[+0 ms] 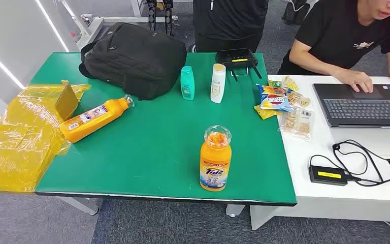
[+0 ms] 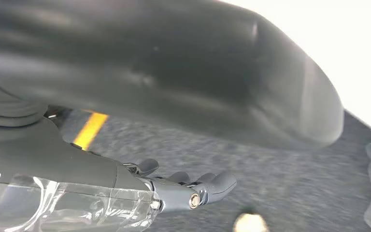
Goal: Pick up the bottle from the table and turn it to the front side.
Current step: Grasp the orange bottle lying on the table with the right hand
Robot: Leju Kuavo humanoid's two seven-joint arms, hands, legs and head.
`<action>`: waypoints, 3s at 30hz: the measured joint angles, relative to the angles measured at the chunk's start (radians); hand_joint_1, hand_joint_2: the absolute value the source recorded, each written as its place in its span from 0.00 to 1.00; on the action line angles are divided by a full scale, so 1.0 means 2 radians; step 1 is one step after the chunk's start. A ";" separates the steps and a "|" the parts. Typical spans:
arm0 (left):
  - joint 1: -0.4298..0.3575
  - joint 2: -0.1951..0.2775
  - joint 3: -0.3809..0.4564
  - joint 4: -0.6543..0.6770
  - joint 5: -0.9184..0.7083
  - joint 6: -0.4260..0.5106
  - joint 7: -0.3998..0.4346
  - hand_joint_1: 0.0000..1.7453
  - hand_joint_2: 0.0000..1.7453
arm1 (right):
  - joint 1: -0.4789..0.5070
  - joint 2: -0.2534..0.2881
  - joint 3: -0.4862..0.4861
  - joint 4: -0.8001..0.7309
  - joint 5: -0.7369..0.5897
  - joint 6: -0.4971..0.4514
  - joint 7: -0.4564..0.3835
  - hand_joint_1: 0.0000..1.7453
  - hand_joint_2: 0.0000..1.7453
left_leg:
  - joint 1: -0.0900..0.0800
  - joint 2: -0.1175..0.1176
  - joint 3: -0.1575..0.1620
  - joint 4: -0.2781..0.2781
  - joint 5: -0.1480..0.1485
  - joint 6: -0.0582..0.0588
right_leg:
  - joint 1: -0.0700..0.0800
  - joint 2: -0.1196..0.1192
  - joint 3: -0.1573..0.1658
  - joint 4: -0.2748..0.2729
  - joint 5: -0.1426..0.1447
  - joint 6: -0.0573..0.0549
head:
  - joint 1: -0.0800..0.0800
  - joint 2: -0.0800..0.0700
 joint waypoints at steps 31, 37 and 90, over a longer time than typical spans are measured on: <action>0.060 -0.052 0.009 -0.380 -0.114 0.046 -0.054 0.00 0.25 | 0.048 0.054 -0.008 -0.438 0.045 -0.053 -0.053 0.00 0.00 | 0.000 0.000 0.000 0.000 0.000 0.000 | 0.000 0.000 0.000 0.000 0.000 0.000 | 0.000 0.000; 0.070 -0.061 0.002 -0.462 -0.154 0.054 -0.064 0.00 0.25 | 0.051 0.059 0.009 -0.489 0.078 -0.060 -0.059 0.00 1.00 | 0.000 0.000 0.000 0.000 0.000 0.000 | 0.000 0.000 0.000 0.000 0.000 0.000 | 0.000 0.000; 0.033 -0.008 -0.464 -0.471 -0.414 0.020 -0.025 0.00 1.00 | -0.235 -0.044 0.324 -0.265 0.385 0.030 0.089 0.00 0.00 | 0.000 0.000 0.000 0.001 0.001 0.000 | 0.000 0.000 -0.001 0.001 0.001 0.000 | 0.000 0.000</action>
